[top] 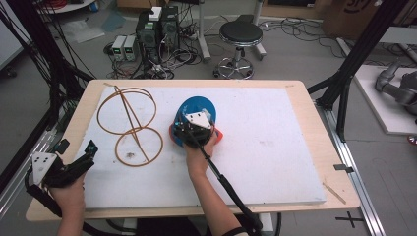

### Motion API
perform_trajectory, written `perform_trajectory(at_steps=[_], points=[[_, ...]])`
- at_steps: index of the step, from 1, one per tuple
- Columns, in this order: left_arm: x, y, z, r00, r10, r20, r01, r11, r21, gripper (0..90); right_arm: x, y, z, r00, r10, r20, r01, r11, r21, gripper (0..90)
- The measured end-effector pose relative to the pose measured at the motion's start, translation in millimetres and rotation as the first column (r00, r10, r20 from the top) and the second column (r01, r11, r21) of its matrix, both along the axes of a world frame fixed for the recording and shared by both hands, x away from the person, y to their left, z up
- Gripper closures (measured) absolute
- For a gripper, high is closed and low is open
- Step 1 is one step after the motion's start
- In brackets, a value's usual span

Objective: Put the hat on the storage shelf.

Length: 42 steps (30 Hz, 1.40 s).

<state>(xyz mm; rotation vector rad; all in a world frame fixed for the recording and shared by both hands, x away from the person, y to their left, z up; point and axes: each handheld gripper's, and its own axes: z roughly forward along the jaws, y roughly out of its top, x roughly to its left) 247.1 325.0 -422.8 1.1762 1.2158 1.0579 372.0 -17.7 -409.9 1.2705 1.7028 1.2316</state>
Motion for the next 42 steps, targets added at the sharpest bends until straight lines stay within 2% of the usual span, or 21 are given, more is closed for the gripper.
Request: perform_trajectory(at_steps=[5, 8, 12, 13, 16, 17, 22, 23, 24, 26, 28, 32, 35, 36, 39, 42], points=[[-0.1, -0.1, 0.1, 1.0, -0.001, 0.001, 0.001, 1.0, 0.001, 15.0, 0.4, 1.0, -1.2, 0.9998, 0.016, -0.013, -0.016, 0.9999, -0.002, 40.1], [-0.1, -0.3, 0.1, 1.0, -0.002, 0.002, 0.002, 1.0, -0.002, 15.0, 1.9, 1.1, -3.7, 0.9993, 0.002, -0.038, -0.002, 0.9999, -0.011, 42.6], [-0.3, -0.1, 0.1, 1.0, -0.002, 0.001, 0.002, 1.0, -0.003, 15.0, 3.6, 0.1, -4.9, 0.9986, -0.011, -0.051, 0.011, 0.9998, -0.014, 45.5], [-0.3, -0.1, 0.1, 1.0, -0.003, 0.002, 0.003, 1.0, -0.004, 15.0, 3.9, -0.6, -4.7, 0.9984, -0.018, -0.054, 0.017, 0.9997, -0.016, 51.0], [-0.2, -0.2, 0.1, 1.0, -0.002, 0.002, 0.002, 1.0, -0.003, 15.0, 4.4, -1.1, -4.5, 0.9983, -0.016, -0.055, 0.015, 0.9997, -0.018, 55.2], [-0.3, -0.2, 0.1, 1.0, -0.003, 0.001, 0.003, 1.0, -0.004, 15.0, 5.4, -1.7, -5.0, 0.9978, -0.012, -0.065, 0.011, 0.9998, -0.018, 60.4], [-0.3, -0.3, 0.1, 1.0, -0.003, 0.002, 0.003, 1.0, -0.003, 15.0, 6.6, -2.2, -6.3, 0.9971, -0.008, -0.076, 0.006, 0.9996, -0.027, 68.8], [-0.3, -0.3, 0.1, 1.0, -0.003, 0.001, 0.003, 1.0, -0.003, 15.0, 6.7, -2.4, -6.0, 0.9971, 0.0, -0.076, -0.001, 0.9997, -0.025, 74.9], [-0.3, -0.3, 0.1, 1.0, -0.003, 0.001, 0.003, 1.0, -0.002, 15.0, 6.7, -2.4, -6.0, 0.9971, 0.0, -0.076, -0.001, 0.9997, -0.025, 74.9], [-0.4, -0.2, 0.1, 1.0, -0.003, 0.001, 0.003, 1.0, -0.002, 15.0, 7.2, -3.7, -5.0, 0.9969, 0.019, -0.076, -0.021, 0.9996, -0.02, 82.7], [-0.3, -0.2, 0.0, 1.0, -0.003, 0.001, 0.003, 1.0, -0.003, 15.0, 7.6, -4.7, -4.2, 0.9967, 0.029, -0.076, -0.031, 0.9994, -0.015, 86.1], [-0.3, -0.1, -0.1, 1.0, -0.003, 0.0, 0.003, 1.0, -0.001, 15.0, 7.1, -6.1, -2.1, 0.9975, 0.041, -0.058, -0.043, 0.9989, -0.021, 88.7], [-0.5, 0.1, -0.2, 1.0, -0.003, -0.001, 0.003, 1.0, -0.003, 15.0, 5.0, -8.3, 2.8, 0.9989, 0.043, -0.017, -0.043, 0.9987, -0.027, 89.1], [-0.5, 0.1, -0.2, 1.0, -0.002, -0.001, 0.002, 1.0, -0.003, 15.0, 5.0, -8.3, 2.8, 0.9989, 0.043, -0.017, -0.043, 0.9987, -0.027, 89.1], [-0.6, 0.5, -0.3, 1.0, -0.003, -0.002, 0.003, 1.0, -0.002, 15.0, 1.6, -9.7, 8.7, 0.9978, 0.052, 0.04, -0.051, 0.9977, -0.045, 89.3], [-0.5, 0.3, -0.4, 1.0, -0.002, -0.001, 0.002, 1.0, -0.003, 15.0, 0.3, -12.7, 13.4, 0.9955, 0.062, 0.072, -0.058, 0.9968, -0.055, 89.3]])
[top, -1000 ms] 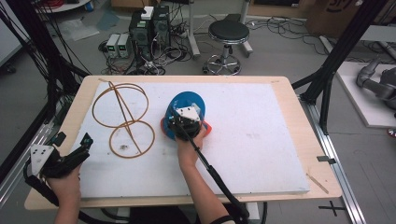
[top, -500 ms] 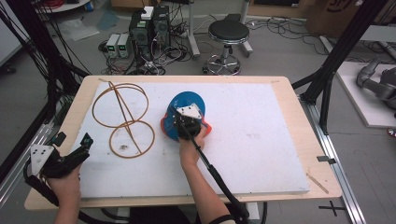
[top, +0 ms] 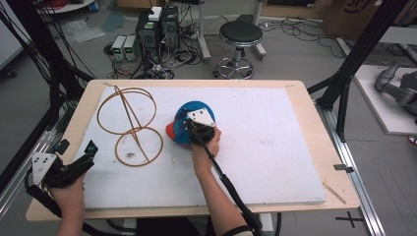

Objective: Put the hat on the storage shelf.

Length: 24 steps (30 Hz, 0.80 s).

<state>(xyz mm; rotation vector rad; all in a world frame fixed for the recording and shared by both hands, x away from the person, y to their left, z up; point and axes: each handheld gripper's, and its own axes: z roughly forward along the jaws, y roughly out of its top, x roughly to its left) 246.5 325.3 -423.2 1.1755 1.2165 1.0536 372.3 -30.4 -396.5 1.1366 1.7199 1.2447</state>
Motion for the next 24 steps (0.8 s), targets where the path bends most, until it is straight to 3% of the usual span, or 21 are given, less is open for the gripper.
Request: perform_trajectory(at_steps=[10, 24], points=[[-0.3, 0.1, -0.1, 1.0, 0.0, -0.001, 0.0, 1.0, 0.001, 15.0, -1.2, -14.1, 13.9, 0.9984, -0.013, 0.055, 0.011, 0.9995, 0.031, 89.3], [-0.3, -0.8, -0.3, 1.0, -0.002, -0.002, 0.002, 1.0, 0.005, 15.0, -5.6, -31.0, 39.8, 0.9899, -0.017, 0.141, 0.013, 0.9995, 0.027, 89.1]])
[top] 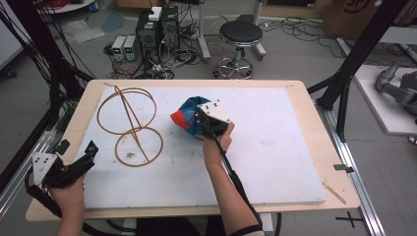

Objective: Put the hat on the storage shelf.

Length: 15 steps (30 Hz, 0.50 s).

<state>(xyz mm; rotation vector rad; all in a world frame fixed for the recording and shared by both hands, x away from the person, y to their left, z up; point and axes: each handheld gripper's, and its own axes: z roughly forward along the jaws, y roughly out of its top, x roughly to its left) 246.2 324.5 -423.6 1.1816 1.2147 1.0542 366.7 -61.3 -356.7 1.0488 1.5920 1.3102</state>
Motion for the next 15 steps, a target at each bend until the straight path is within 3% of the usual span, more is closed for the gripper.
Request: perform_trajectory(at_steps=[15], points=[[0.0, -0.8, 0.2, 1.0, -0.001, -0.001, 0.001, 1.0, 0.002, 15.0, 1.0, -12.2, 41.2, 0.9973, -0.019, 0.07, 0.018, 0.9998, 0.01, 89.1]])
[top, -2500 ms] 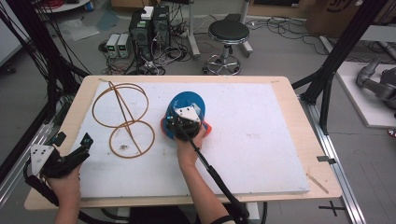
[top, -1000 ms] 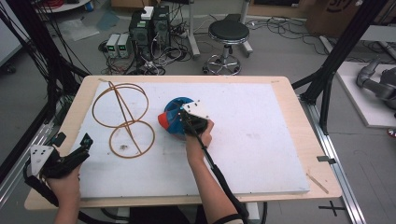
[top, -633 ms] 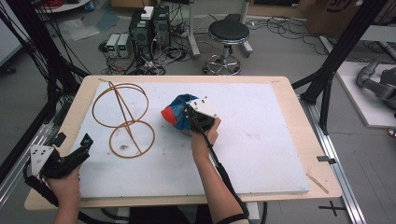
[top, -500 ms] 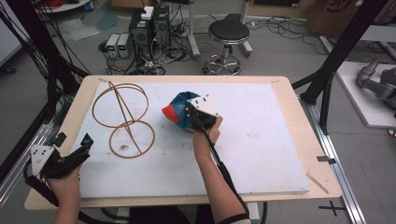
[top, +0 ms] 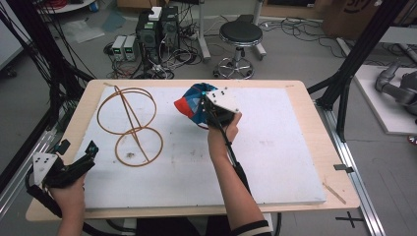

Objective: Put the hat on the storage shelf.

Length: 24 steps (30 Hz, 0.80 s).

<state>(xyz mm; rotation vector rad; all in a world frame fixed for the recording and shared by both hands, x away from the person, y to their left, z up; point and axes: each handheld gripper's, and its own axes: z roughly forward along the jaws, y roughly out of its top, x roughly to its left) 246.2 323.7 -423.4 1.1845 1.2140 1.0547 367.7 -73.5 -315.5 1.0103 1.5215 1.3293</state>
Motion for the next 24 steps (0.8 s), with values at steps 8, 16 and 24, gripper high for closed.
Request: perform_trajectory(at_steps=[8, 16, 24], points=[[0.0, -0.1, 0.0, 1.0, 0.0, 0.002, 0.0, 1.0, -0.002, 15.0, -2.3, -0.8, 23.5, 0.9984, -0.002, 0.056, 0.002, 1.0, 0.001, 88.9], [0.0, -0.4, 0.1, 1.0, -0.001, 0.004, 0.001, 1.0, -0.003, 15.0, -7.0, 3.8, 47.9, 0.9926, 0.006, 0.121, -0.007, 0.9999, 0.009, 88.6], [-0.1, -0.2, 0.1, 1.0, -0.001, 0.004, 0.001, 1.0, -0.003, 15.0, -10.0, 15.0, 68.6, 0.9871, 0.031, 0.157, -0.034, 0.9993, 0.018, 88.4]])
